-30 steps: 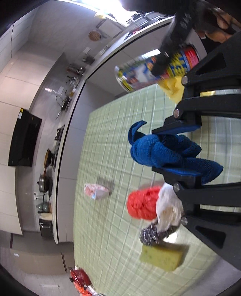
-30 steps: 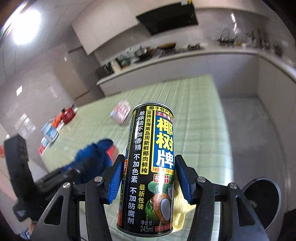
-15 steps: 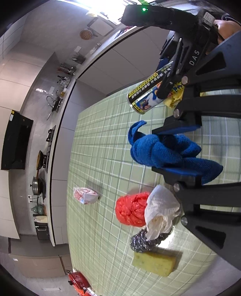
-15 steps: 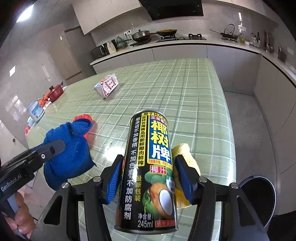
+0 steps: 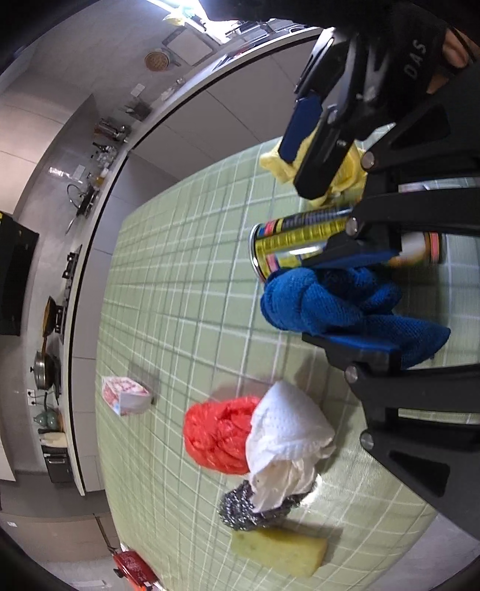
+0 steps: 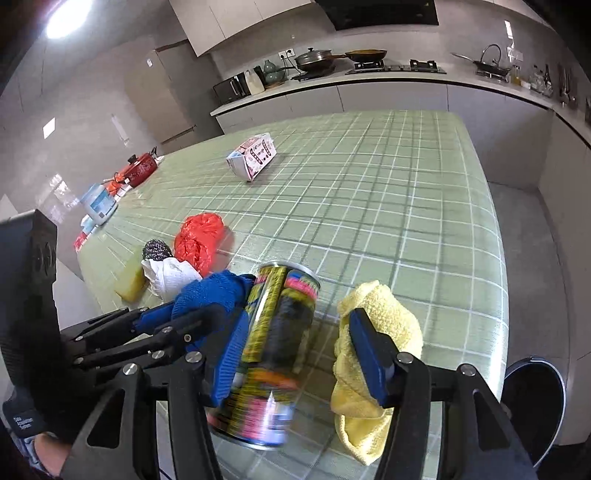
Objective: Collect trash
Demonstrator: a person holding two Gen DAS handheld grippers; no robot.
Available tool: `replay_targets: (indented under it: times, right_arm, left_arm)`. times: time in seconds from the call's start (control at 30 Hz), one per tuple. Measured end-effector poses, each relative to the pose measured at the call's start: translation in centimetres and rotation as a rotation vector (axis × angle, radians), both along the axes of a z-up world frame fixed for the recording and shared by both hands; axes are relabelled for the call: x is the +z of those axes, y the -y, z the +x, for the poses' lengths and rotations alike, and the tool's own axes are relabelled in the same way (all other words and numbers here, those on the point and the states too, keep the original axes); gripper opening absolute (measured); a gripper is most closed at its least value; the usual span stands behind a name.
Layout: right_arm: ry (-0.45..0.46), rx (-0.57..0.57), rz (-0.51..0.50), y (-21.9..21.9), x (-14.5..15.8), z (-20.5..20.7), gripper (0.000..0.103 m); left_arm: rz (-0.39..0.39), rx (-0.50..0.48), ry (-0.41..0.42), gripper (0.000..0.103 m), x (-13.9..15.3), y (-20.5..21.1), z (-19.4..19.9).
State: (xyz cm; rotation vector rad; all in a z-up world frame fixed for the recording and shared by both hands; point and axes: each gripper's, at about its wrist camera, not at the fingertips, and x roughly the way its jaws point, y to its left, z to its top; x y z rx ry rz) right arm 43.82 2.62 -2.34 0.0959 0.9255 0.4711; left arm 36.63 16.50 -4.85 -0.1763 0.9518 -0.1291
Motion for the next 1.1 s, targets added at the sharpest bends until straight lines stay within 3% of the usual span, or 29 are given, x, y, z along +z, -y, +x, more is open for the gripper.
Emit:
replay_targets:
  times: [0.4, 0.53, 0.6, 0.7, 0.73, 0.83, 1.0, 1.1]
  right_arm:
    - [-0.038, 0.031, 0.068, -2.9, -0.4, -0.5, 0.059]
    - [0.106, -0.043, 0.029, -2.6, 2.3, -1.6, 0.059]
    - [0.108, -0.035, -0.022, -2.9, 2.9, -1.2, 0.059]
    - [0.117, -0.075, -0.022, -2.1, 3.7, -1.1, 0.059]
    - [0.094, -0.072, -0.041, -2.1, 3.6, -0.9, 0.059]
    - [0.007, -0.033, 0.036, -2.0, 2.8, -1.2, 0.059]
    - [0.026, -0.078, 0.020, -1.1, 2.7, -2.3, 0.059]
    - [-0.060, -0.043, 0.041, -2.0, 0.7, -2.2, 0.060]
  left_arm:
    - [0.009, 0.108, -0.016, 0.033, -0.8, -4.8, -0.8]
    - [0.000, 0.127, -0.033, 0.033, -1.4, -5.9, -0.9]
    - [-0.003, 0.123, -0.028, 0.033, -1.3, -5.9, -1.1]
    - [-0.005, 0.111, -0.023, 0.033, -1.2, -5.8, -1.2]
    - [-0.008, 0.107, -0.023, 0.033, -1.2, -5.8, -1.3]
    - [-0.007, 0.098, -0.023, 0.033, -1.4, -5.6, -1.3]
    - [-0.017, 0.091, -0.029, 0.033, -1.5, -5.7, -1.3]
    - [-0.022, 0.084, -0.029, 0.033, -1.6, -5.6, -1.2]
